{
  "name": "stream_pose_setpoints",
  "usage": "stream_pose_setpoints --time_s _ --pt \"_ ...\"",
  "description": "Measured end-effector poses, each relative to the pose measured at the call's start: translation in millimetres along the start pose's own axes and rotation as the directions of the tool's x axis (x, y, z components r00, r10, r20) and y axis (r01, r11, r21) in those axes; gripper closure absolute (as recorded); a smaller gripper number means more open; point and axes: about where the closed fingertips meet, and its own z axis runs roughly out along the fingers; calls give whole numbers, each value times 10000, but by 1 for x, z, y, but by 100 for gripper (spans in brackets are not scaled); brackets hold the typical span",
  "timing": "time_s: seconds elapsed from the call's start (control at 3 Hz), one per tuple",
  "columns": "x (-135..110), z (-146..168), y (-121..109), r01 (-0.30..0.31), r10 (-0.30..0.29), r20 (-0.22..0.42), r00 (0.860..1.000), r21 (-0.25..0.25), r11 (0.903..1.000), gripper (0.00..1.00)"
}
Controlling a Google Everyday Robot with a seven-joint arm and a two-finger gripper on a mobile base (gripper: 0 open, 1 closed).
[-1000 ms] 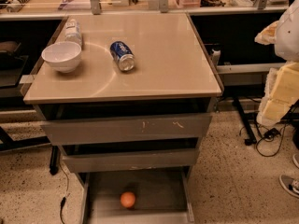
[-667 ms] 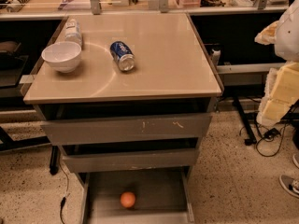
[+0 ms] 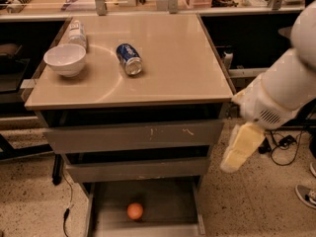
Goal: Pick orange from bottom drawer and place on counter
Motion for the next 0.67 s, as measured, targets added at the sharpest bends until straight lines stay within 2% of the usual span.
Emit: stream_pose_setpoints --time_s 0.33,0.67 --pt "11 96 16 -660 697 400 9968 -892 9938 0" --pt "19 170 21 -1255 1343 690 9885 -1191 9849 0"
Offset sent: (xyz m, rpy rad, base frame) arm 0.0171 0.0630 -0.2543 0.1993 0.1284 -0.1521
